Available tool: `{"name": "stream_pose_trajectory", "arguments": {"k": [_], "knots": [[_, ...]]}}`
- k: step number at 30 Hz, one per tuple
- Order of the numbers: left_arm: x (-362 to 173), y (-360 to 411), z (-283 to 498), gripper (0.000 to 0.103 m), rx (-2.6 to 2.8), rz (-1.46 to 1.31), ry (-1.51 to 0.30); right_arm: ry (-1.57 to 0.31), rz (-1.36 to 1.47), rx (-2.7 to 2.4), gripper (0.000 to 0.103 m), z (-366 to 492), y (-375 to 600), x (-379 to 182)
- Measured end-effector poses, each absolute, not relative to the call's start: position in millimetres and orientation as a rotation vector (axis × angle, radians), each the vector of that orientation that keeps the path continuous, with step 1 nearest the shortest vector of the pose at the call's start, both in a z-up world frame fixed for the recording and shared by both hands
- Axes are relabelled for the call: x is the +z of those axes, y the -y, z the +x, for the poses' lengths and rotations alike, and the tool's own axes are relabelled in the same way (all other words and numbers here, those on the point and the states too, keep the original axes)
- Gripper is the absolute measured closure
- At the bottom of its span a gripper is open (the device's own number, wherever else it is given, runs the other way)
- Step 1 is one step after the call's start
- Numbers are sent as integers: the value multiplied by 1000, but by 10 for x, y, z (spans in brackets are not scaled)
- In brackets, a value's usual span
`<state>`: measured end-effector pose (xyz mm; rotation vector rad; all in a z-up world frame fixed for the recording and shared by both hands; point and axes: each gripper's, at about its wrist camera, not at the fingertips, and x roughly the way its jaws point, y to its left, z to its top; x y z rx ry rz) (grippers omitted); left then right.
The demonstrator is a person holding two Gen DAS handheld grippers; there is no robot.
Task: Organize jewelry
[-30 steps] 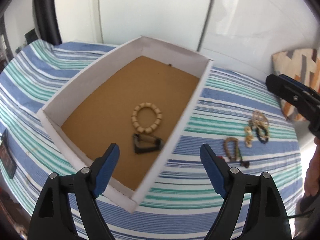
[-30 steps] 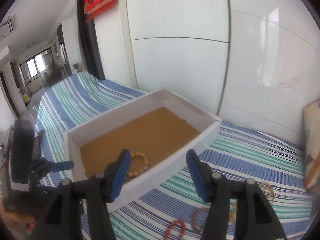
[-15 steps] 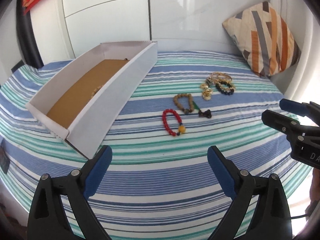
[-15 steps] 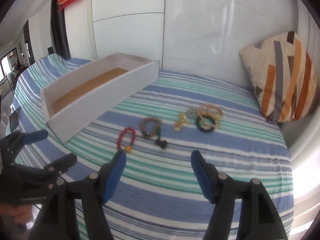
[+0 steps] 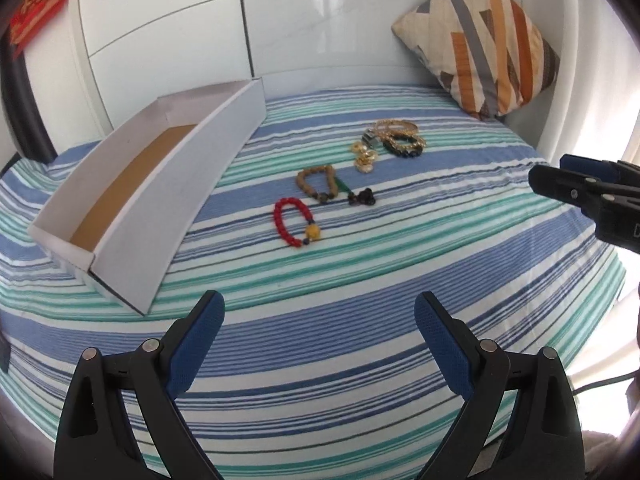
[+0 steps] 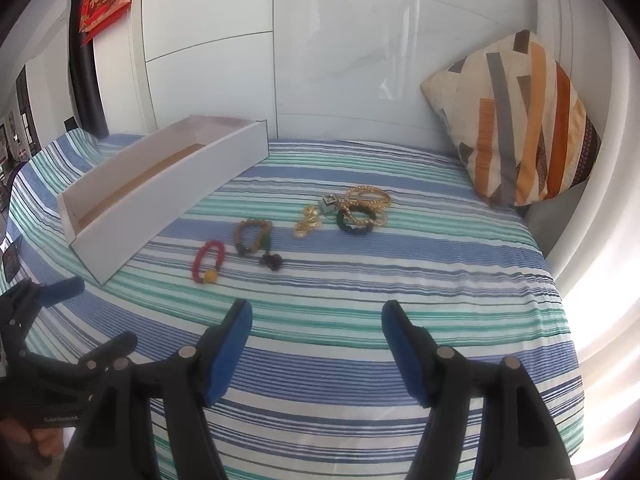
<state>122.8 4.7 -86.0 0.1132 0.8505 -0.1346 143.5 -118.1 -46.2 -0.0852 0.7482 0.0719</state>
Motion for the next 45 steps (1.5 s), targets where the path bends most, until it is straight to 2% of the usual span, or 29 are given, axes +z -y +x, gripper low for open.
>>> {"name": "stream_pose_trajectory", "arguments": {"k": [7,9,17,33,45], "knots": [[-1021,-89,1241,6,-102,118,-947,-785,-52,59,34,1421,1303,-603],[-1054,-172,1272,4,-85,91,-974,-793,-46,62,34,1426,1313,-628],[-1064,-621,1338,4,-80,-64,-1026,-782,15,96,34,1443,1389,-574],[-1090,-700,1844,4,-41,-67,-1111,-944,49,227,34,1726,1347,-873],[-1156,-777,1608,4,-24,-104,-1122,-988,61,248,34,1636,1217,-981]]}}
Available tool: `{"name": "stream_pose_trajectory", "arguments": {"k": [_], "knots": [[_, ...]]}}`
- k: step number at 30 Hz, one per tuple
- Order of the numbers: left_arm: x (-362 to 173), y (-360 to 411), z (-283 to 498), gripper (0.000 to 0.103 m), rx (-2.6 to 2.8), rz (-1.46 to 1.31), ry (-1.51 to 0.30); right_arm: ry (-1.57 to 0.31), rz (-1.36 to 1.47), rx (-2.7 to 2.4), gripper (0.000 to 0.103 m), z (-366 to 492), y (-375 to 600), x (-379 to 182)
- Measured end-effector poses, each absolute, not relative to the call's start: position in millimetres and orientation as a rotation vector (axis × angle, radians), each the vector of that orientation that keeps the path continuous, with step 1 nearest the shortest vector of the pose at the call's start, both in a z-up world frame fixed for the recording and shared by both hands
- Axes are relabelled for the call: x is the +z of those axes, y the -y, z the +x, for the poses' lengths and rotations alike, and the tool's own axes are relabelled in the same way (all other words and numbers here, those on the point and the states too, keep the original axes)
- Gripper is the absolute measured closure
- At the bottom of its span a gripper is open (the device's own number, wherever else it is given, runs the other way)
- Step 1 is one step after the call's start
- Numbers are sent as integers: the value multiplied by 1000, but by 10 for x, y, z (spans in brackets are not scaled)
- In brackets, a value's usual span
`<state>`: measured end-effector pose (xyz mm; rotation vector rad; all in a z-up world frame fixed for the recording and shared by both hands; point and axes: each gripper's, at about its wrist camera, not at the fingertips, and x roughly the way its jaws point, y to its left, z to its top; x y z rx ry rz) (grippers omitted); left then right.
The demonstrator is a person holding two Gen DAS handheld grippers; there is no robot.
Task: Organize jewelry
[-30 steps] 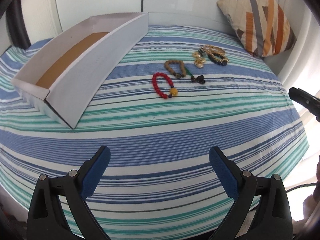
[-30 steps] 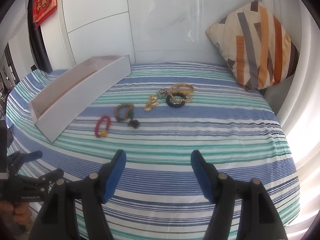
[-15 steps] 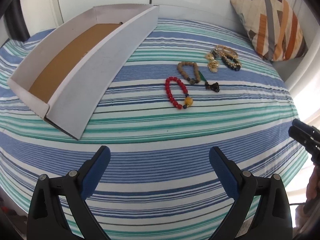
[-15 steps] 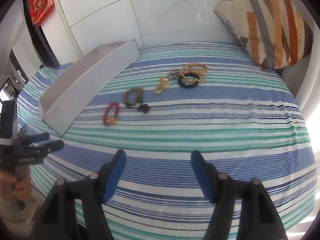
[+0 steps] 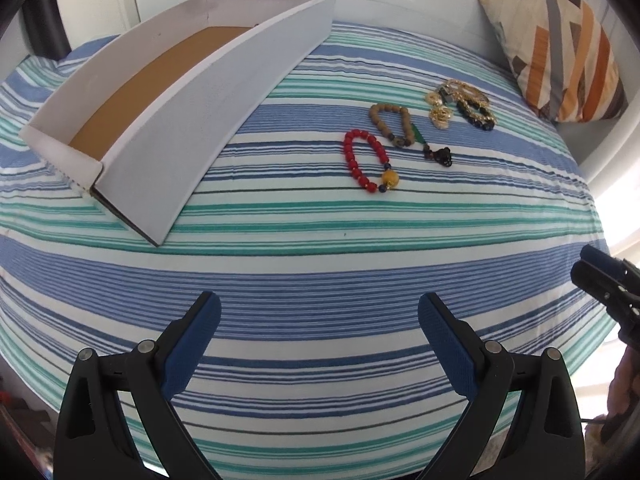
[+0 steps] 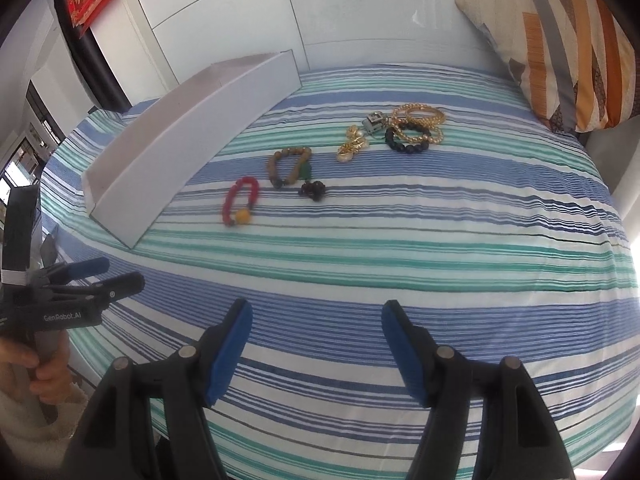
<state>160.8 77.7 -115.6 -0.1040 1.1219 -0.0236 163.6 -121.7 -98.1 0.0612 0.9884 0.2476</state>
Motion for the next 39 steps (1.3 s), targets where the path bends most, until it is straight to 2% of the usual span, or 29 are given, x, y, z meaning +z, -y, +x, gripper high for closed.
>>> {"name": "stream_pose_trajectory", "arguments": {"k": [15,28,39], "knots": [[-999,-717,1507,4,-28,-97,-1074,-902,11,276,34,1513,1158,-740],[-1166,-905,2238,4,49,-167,-1155,-1025,-57,395,34,2471,988,-1057],[-1122,-1107,2324,4,67,-218,-1261,-1061,28,339,34,2705,1186,-764]]}}
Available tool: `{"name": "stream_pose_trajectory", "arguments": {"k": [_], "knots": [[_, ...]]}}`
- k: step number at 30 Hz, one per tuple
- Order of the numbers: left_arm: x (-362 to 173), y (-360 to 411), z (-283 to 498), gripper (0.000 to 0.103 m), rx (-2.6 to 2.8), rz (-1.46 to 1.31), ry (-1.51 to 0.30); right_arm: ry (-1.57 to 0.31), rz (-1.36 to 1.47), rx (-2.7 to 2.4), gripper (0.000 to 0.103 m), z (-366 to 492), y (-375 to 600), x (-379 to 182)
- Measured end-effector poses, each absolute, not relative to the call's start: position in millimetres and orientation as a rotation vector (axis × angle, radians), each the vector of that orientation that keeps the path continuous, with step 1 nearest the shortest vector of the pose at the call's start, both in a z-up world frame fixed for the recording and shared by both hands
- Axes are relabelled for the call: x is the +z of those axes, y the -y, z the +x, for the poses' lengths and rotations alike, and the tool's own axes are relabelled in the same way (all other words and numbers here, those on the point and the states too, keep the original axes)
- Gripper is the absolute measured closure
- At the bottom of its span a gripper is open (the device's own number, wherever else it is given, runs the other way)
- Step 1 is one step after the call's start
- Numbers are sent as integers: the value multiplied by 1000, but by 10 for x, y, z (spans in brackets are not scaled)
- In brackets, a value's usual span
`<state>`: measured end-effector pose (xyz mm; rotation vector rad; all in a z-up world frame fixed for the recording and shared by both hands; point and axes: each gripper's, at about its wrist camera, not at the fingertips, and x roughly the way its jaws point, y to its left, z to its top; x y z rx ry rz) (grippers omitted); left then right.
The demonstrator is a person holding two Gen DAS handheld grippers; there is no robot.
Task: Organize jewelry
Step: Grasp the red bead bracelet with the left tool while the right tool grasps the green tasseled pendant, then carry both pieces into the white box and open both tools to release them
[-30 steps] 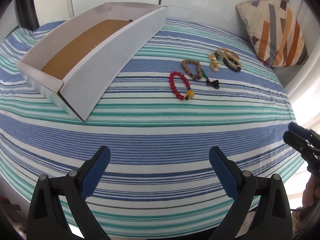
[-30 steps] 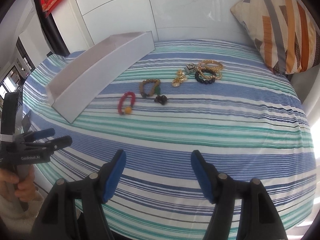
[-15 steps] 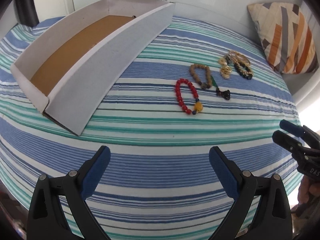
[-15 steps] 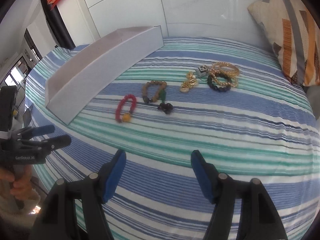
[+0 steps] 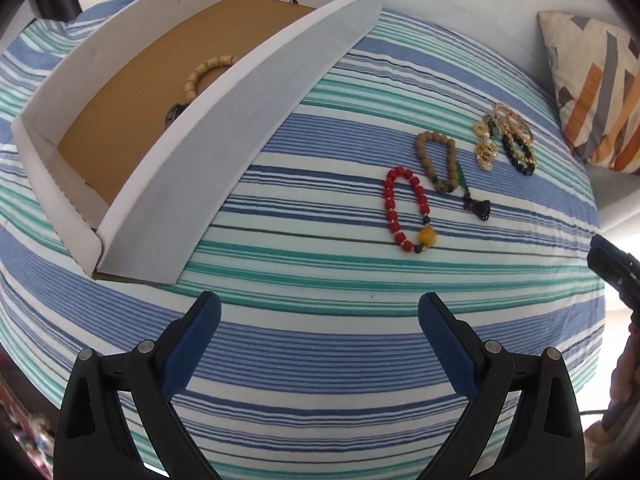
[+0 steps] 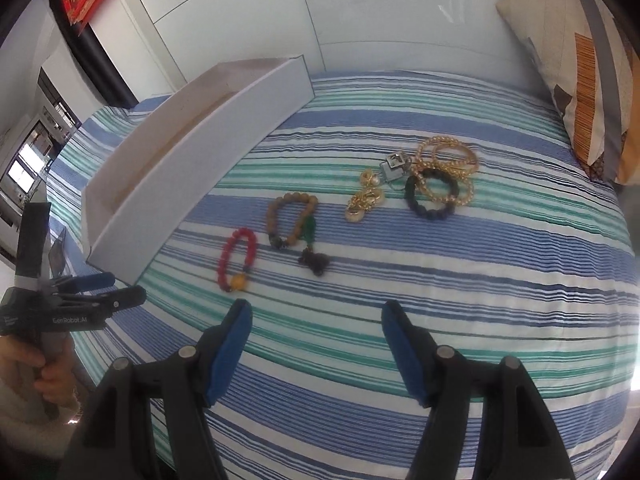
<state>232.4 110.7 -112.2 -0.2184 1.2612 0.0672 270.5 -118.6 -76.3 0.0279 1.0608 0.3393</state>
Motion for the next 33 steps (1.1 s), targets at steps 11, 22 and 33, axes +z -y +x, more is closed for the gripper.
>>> {"name": "stream_pose_trajectory", "arguments": {"k": [11,22,33], "knots": [[-1352,-1216,2449,5,68,-309,-1317,-1014,-149,437,34,2891,910,-1031],[-1773,-595,3222,32,54,-169,-1336,-1090,-224,536,40,3438,791,-1642],[-1736,-448,3295,95,3,-116,-1290,-1114,-283,570,85,3574,569,-1746]]}}
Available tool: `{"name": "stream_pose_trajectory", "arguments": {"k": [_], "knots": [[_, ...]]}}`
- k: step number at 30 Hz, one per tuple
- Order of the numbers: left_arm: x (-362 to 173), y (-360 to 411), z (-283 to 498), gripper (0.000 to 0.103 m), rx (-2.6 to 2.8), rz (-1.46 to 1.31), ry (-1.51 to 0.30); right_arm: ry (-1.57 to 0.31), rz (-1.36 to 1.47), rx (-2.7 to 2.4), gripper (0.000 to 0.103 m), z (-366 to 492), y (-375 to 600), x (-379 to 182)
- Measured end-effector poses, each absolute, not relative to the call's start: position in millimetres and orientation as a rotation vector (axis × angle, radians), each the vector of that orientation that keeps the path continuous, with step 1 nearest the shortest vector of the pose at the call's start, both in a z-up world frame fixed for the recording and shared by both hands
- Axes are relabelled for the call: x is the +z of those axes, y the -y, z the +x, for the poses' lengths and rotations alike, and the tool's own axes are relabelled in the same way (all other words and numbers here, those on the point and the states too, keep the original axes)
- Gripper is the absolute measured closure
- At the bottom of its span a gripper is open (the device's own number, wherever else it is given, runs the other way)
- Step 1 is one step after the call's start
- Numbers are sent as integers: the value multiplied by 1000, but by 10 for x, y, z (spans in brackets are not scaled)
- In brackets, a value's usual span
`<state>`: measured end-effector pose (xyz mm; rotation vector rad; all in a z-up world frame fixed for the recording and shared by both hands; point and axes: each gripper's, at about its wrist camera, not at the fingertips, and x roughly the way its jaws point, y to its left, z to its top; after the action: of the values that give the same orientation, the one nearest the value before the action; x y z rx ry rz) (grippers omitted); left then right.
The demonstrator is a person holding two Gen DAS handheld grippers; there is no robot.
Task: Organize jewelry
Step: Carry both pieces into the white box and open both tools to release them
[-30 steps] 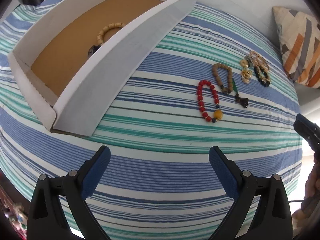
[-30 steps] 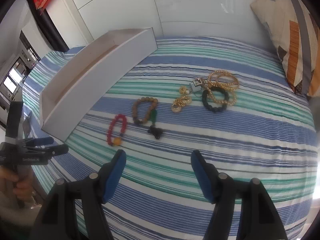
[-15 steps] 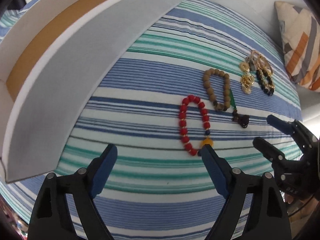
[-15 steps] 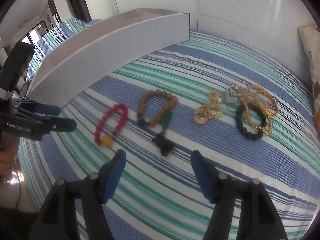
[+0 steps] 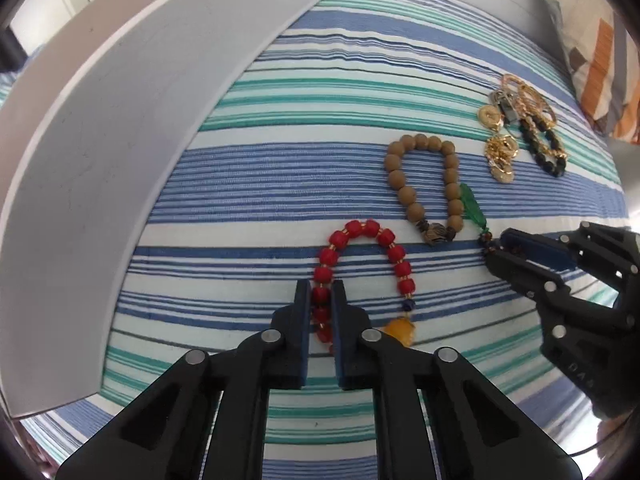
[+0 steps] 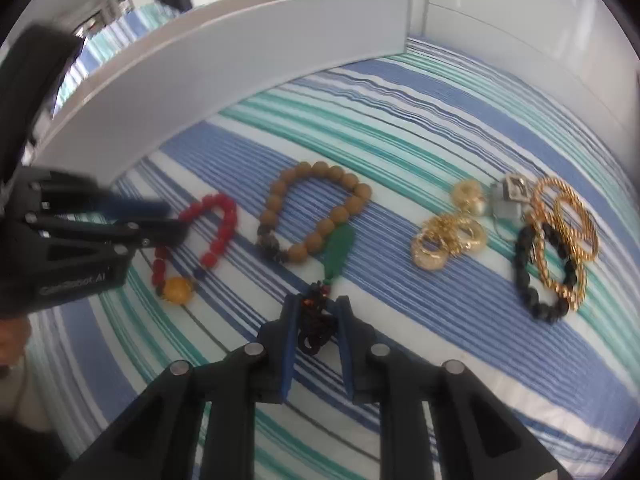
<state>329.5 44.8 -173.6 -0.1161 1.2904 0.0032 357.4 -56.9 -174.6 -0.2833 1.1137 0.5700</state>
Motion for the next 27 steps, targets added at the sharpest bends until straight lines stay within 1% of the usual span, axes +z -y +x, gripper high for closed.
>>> {"name": "stream_pose_trajectory", "arguments": {"k": [3,7,10,14,17,20,23,27], "knots": [[-1642,-619,3250,96,-46,-233,-1309,-1143,-190,559,85,3556,680,-1574],[-1271,-858,3121,96,-100,-327,-1275,-1141,-76,561,85,3469,820,-1183],[-924,-976,3041,96,-122,-381,-1235,-1126,-24,573,85,3437,869,-876],[-295,-1222,2938,96,-115,-415,-1154,-1089,19,614,85,3438,817,-454],[178,-1554,2870,96,-70,-417,-1084,-1053,8,662,85,3485,657,-144],[483,-1864,2911,96,-25,-429,-1033,-1023,-2,719,85,3622,371,120],[557,-2139,3048,96,44,-403,-1000,-993,-25,777,85,3806,38,349],[367,-2489,3340,96,109,-404,-1019,-975,-97,821,85,4098,-550,464]]}}
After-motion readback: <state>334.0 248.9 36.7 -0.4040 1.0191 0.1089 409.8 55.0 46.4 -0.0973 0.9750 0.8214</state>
